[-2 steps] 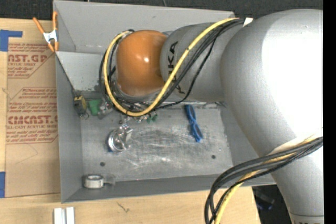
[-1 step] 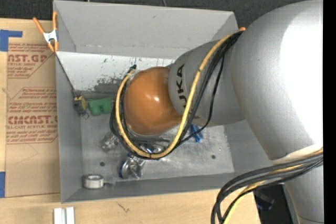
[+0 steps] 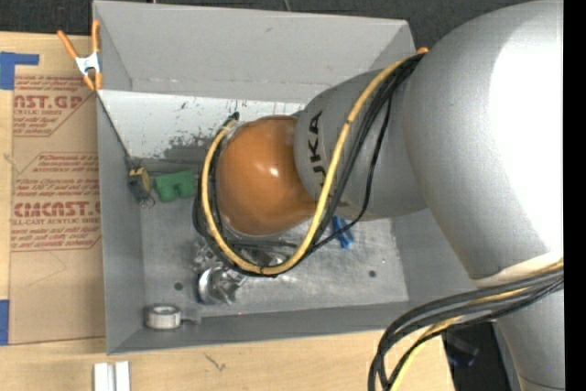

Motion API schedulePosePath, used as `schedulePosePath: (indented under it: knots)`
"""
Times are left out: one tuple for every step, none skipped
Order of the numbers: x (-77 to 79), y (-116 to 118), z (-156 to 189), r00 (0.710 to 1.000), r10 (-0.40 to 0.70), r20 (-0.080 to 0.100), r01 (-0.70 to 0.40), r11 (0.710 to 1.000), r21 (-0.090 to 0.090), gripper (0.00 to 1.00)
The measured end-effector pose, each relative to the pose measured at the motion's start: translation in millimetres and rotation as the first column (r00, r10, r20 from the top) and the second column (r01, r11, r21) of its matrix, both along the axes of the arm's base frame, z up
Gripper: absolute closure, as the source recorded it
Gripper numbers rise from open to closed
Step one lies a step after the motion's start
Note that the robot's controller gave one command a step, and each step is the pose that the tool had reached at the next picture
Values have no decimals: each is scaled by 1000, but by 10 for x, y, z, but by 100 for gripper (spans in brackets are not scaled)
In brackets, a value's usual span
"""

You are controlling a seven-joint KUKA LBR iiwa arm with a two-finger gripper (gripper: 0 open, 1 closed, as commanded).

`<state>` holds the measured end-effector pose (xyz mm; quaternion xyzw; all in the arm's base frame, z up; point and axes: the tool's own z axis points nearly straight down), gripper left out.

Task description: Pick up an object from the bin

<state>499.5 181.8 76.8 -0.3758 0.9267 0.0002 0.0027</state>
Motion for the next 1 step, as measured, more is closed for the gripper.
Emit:
schedulePosePath:
  knots:
    - [98,-188,1638,1000,-23,6,23,1000,1,100]
